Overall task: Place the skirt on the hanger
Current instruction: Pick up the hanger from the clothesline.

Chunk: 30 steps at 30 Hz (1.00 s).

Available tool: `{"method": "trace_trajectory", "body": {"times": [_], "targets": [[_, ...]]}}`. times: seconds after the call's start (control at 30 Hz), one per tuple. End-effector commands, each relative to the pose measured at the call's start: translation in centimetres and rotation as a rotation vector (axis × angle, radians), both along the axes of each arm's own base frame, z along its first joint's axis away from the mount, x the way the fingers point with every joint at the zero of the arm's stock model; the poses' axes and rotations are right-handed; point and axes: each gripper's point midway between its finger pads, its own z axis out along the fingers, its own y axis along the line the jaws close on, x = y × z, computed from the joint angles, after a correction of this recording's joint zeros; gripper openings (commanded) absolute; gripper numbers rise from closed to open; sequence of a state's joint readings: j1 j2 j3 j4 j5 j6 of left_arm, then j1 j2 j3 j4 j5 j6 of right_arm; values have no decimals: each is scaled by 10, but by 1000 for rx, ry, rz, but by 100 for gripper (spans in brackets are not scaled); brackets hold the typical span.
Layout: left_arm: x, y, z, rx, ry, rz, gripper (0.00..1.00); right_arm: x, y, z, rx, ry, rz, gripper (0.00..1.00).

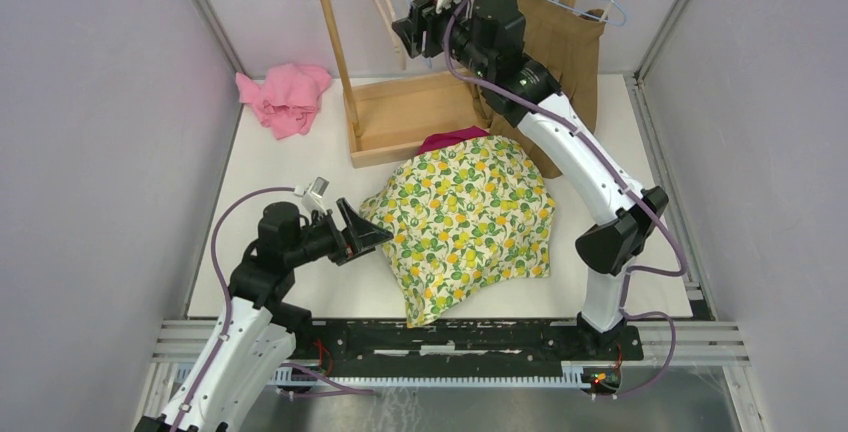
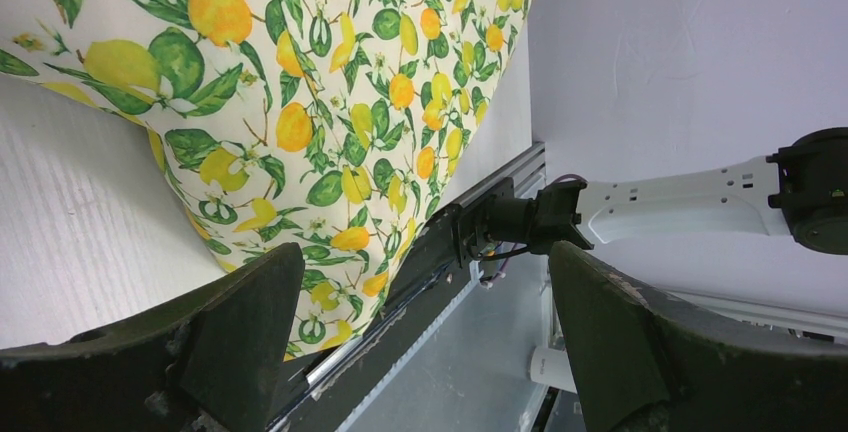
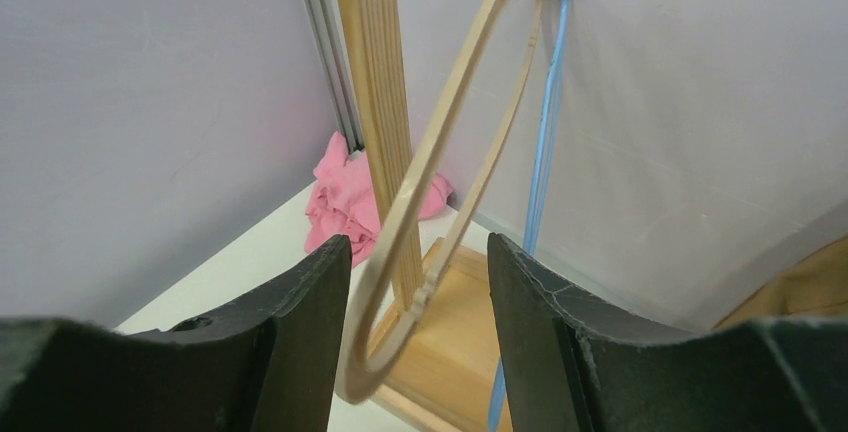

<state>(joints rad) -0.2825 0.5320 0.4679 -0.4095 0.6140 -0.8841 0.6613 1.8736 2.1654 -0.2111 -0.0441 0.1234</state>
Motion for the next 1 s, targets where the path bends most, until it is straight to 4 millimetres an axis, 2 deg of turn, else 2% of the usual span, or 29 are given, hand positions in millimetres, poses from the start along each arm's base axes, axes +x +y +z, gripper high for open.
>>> {"method": "trace_trajectory", "body": {"times": [0.0, 0.27, 0.5, 0.53, 0.6, 0.7, 0.73, 0.97], "targets": [[1, -3, 9, -12, -75, -42, 99, 0, 9, 19, 25, -38, 15, 59], [0, -3, 9, -9, -75, -48, 99, 15, 21, 3, -4, -5, -2, 59], [0, -4, 7, -6, -71, -52, 99, 28, 25, -13, -24, 17, -39, 51], [0, -4, 7, -5, -69, -52, 99, 30, 26, -14, -24, 18, -43, 49], [0, -4, 4, -5, -63, -53, 99, 32, 26, -15, -23, 16, -49, 36], [0, -4, 3, -6, -62, -51, 99, 34, 26, -13, -13, 9, -55, 23], [-1, -4, 2, -7, -58, -52, 99, 36, 27, -12, -7, -1, -58, 1], [-2, -4, 0, -9, -54, -53, 99, 34, 28, 9, 48, -78, -45, 1]]}}
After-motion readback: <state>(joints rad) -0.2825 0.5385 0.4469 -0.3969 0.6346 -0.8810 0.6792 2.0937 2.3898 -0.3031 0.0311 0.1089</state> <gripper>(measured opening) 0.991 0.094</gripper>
